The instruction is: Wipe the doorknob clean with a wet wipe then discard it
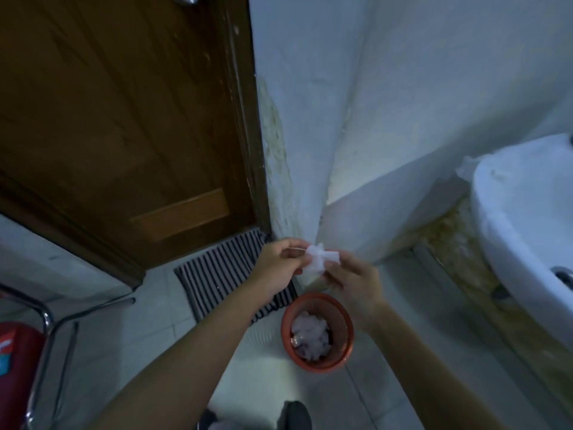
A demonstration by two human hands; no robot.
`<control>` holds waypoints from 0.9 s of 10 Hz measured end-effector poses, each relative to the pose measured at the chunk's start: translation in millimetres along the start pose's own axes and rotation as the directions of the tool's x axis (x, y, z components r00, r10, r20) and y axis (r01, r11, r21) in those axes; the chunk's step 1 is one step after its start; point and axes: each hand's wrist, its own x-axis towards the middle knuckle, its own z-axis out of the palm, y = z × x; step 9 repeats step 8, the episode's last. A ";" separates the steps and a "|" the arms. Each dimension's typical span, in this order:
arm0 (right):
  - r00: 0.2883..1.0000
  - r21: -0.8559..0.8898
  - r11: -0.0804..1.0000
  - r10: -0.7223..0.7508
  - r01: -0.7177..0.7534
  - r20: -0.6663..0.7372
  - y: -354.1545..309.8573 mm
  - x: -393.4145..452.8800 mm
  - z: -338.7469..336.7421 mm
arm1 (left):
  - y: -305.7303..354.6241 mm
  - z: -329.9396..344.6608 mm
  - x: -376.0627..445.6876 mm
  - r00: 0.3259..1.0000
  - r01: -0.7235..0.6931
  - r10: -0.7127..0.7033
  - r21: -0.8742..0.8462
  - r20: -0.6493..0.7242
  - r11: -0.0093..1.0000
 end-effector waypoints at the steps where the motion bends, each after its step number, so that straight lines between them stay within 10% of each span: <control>1: 0.994 -0.052 0.996 0.073 -0.077 -0.081 23.4 2.5 -19.4 | -26.6 16.7 7.4 0.999 0.047 -0.047 0.049 -0.003 0.998; 5: 0.936 -0.390 0.851 0.327 -0.352 -0.130 140.0 24.0 -90.9 | -161.9 66.0 39.7 0.890 0.175 -0.352 0.495 0.290 0.851; 9: 0.910 -0.454 0.799 0.407 -0.395 -0.076 130.7 40.2 -80.4 | -140.8 34.7 35.6 0.944 0.097 -0.242 0.517 0.222 0.851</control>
